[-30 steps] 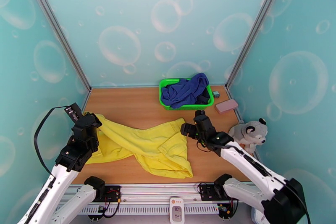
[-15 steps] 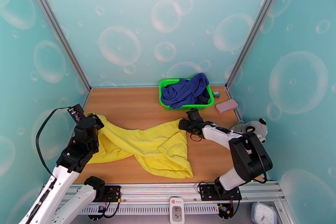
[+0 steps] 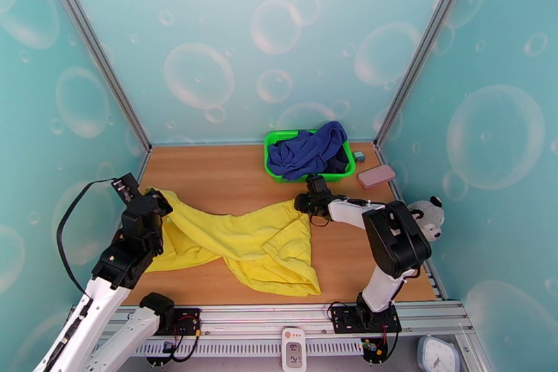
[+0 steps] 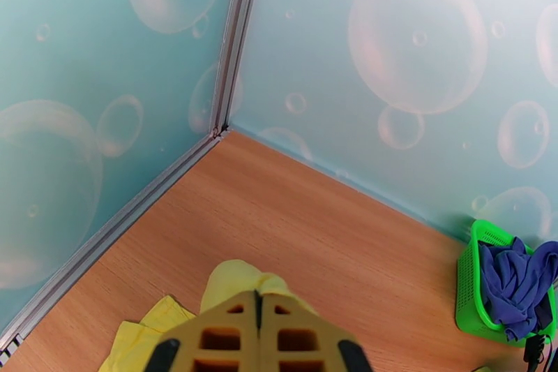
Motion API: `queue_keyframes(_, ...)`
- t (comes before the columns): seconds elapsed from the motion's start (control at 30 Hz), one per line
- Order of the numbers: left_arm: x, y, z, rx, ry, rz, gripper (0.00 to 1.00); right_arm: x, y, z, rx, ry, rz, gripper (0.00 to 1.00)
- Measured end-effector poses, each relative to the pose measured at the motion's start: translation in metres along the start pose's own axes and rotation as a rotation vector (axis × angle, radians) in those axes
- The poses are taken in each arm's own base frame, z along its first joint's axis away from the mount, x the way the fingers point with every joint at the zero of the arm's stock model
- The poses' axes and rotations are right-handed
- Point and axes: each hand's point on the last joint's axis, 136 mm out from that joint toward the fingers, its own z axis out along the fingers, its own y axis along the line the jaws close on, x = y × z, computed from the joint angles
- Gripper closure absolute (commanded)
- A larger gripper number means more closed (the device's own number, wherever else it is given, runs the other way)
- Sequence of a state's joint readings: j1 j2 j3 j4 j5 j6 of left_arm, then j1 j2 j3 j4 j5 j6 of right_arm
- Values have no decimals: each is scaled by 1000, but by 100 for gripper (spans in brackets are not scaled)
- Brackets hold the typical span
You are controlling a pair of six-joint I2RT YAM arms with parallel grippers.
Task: Fold and stack the trousers
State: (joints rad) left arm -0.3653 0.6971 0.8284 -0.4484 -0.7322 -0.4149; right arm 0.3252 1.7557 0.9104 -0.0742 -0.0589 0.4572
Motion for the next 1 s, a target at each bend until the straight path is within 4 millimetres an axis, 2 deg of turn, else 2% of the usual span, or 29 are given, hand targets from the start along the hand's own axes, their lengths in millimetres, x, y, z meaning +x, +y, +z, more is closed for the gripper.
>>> queue_keyframes(0.13, 0, 1, 0, -2, -2, 15, 100, -5, 8, -16, -40, -21, -28, 100)
queue_keyframes(0.23, -2, 2, 0, -5, 8, 46, 100, -21, 23, -54, -122, -88, -59, 100)
queue_keyframes(0.33, -13, -1, -1, -2, 23, 66, 100, -55, 40, -122, -230, -250, -119, 100)
queue_keyframes(0.43, -23, -1, 2, -22, 33, 82, 100, -88, 49, -212, -300, -506, -211, 100)
queue_keyframes(0.5, -21, 4, 5, -47, 51, 95, 100, -99, 48, -269, -313, -697, -279, 100)
queue_keyframes(0.6, -16, 19, 10, -111, 78, 106, 100, -103, 43, -324, -298, -920, -367, 100)
queue_keyframes(0.67, -15, 34, 14, -174, 88, 105, 100, -104, 35, -341, -276, -1027, -407, 100)
queue_keyframes(0.7, -15, 43, 16, -208, 91, 101, 100, -105, 31, -342, -265, -1052, -414, 100)
queue_keyframes(0.87, -30, 92, 27, -376, 85, 73, 100, -124, 10, -335, -268, -1092, -431, 100)
queue_keyframes(0.93, -36, 103, 35, -393, 86, 44, 100, -132, 10, -334, -336, -1107, -438, 100)
queue_keyframes(1.0, -39, 106, 46, -372, 96, 19, 100, -140, 16, -333, -419, -1114, -452, 100)
